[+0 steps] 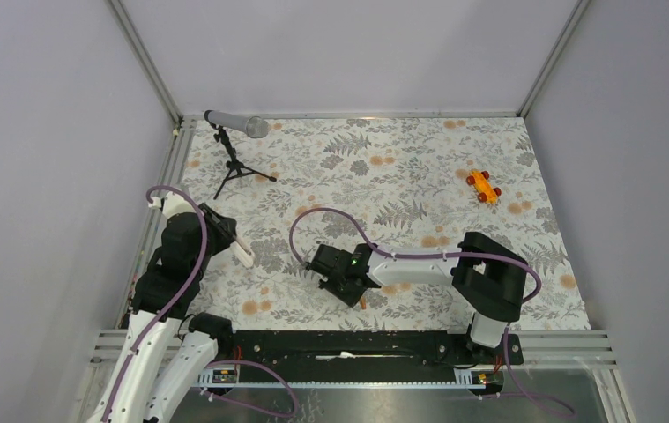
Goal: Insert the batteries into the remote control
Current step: Pick up the battery from the center of the board.
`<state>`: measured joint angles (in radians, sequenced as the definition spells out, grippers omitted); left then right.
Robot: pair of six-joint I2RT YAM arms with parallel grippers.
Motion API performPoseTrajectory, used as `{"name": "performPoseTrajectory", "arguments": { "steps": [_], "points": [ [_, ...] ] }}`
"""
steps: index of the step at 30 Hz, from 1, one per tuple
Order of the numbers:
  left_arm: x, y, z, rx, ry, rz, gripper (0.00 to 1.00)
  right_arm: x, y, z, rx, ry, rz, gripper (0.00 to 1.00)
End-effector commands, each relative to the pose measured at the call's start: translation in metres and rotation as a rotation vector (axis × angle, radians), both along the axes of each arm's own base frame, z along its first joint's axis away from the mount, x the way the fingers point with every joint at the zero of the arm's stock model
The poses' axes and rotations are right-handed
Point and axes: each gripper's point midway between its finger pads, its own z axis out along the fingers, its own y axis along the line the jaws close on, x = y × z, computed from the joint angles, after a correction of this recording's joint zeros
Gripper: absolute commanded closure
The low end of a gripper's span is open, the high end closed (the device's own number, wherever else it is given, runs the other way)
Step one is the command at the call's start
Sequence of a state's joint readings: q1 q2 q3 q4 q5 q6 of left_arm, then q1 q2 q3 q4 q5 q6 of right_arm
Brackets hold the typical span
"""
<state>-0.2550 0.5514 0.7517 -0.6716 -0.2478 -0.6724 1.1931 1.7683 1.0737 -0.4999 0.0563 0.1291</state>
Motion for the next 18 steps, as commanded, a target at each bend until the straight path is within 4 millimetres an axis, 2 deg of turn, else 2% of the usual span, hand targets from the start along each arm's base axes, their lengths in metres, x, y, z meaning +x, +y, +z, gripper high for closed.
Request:
{"name": "performPoseTrajectory", "arguments": {
  "steps": [1,3,6,8,13,16,18],
  "points": [
    [0.007,0.005,0.029,-0.006,-0.099,0.026,1.00,0.004,0.015,0.004,0.078,-0.042,-0.023,0.81],
    [0.006,0.005,0.029,-0.006,-0.100,0.023,1.00,0.005,0.017,0.003,0.087,-0.040,-0.040,0.79],
    [0.006,0.004,0.028,-0.007,-0.098,0.018,1.00,0.005,0.017,-0.002,0.075,-0.035,-0.050,0.67],
    [0.005,0.003,0.029,-0.006,-0.100,0.014,1.00,0.004,0.014,-0.007,0.058,-0.029,-0.053,0.66],
    [0.004,0.007,0.032,0.000,-0.109,0.032,1.00,0.008,0.003,-0.018,0.006,-0.056,-0.057,0.79],
    [0.004,0.007,0.033,0.004,-0.111,0.029,1.00,0.012,0.001,-0.014,0.008,-0.085,-0.069,0.84],
    [0.004,0.005,0.033,0.005,-0.111,0.016,1.00,0.018,0.004,-0.004,0.036,-0.118,-0.085,0.84]
  ]
}}
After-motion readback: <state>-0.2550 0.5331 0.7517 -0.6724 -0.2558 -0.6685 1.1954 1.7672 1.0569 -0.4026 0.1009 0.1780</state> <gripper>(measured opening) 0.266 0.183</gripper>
